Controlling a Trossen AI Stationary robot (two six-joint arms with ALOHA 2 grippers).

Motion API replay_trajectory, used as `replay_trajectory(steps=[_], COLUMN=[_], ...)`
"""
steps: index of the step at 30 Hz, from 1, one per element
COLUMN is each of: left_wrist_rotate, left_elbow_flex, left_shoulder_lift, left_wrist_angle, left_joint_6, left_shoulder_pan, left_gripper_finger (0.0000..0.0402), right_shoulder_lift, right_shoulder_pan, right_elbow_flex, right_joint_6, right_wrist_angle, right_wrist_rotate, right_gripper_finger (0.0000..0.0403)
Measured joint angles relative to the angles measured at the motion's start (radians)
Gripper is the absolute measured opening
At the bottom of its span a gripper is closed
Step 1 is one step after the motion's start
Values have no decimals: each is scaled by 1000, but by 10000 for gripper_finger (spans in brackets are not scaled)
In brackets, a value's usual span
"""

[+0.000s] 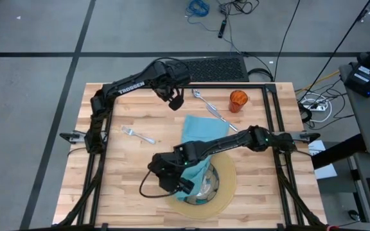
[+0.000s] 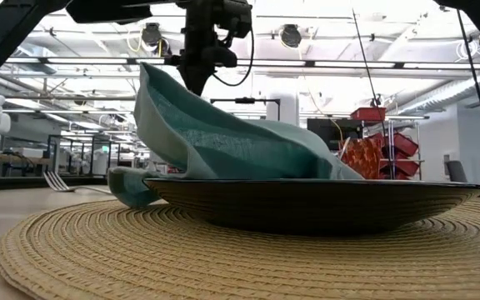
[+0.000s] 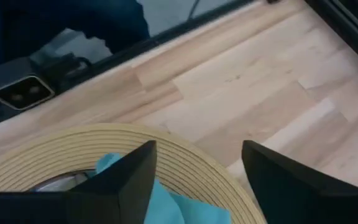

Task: Set table place
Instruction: Fold the blue napkin

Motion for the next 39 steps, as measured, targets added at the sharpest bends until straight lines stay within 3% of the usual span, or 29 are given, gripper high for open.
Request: replay_trajectory(steps=[7,13,17,20,24,28,31,34,36,39], left_wrist_rotate=[21,-98,-196,-195,-70,70,129,249,336,378], left_elbow_flex=[0,-75,-150,-227,-419,-697,-919,-1107,-1204,-1300], left_shoulder_lift=[-24,-59,-190,-335,-548,-694,-743,-768,-777,-797], left_wrist_angle=[0,1,18,112,354,555,677,861,1005,1128], left_joint_6=[3,-9,-53,-56,-55,-59,-82,-119,-139,-212], left_shoulder_pan=[0,17,42,66,65,65,48,19,-12,-87], left_gripper_finger=[0,0,0,0,0,0,0,0,0,0], right_shoulder_lift=[-20,-45,-129,-211,-335,-464,-561,-662,-724,-809], right_shoulder_pan=[-28,-30,-5,-14,-23,0,32,61,72,70], right_elbow_flex=[1,-1,-1,-1,-5,-48,-96,-171,-236,-357], right_joint_6=[146,224,228,242,294,336,370,419,458,524], right_wrist_angle=[-156,-200,-94,-67,-88,-105,-108,-93,-89,-82], right_wrist_rotate=[62,-10,69,159,250,405,560,680,740,800], right_gripper_finger=[224,203,196,191,185,185,185,185,185,185])
